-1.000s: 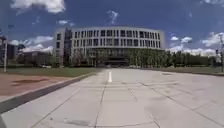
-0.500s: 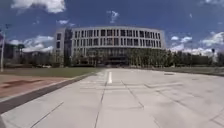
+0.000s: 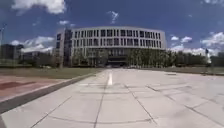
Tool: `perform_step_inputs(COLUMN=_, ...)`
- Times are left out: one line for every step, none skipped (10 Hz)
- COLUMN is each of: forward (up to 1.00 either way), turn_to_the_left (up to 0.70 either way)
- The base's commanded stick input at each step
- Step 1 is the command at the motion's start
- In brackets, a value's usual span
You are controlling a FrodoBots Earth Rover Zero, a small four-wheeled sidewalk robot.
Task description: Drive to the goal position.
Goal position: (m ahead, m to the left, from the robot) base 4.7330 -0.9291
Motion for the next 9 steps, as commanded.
perform_step_inputs(forward=0.70, turn_to_the_left=0.00)
perform_step_inputs(forward=0.70, turn_to_the_left=0.00)
perform_step_inputs(forward=0.70, turn_to_the_left=0.00)
perform_step_inputs(forward=0.70, turn_to_the_left=0.00)
perform_step_inputs(forward=0.70, turn_to_the_left=0.00)
perform_step_inputs(forward=0.70, turn_to_the_left=0.00)
perform_step_inputs(forward=0.70, turn_to_the_left=0.00)
perform_step_inputs(forward=0.70, turn_to_the_left=0.00)
perform_step_inputs(forward=0.70, turn_to_the_left=0.00)
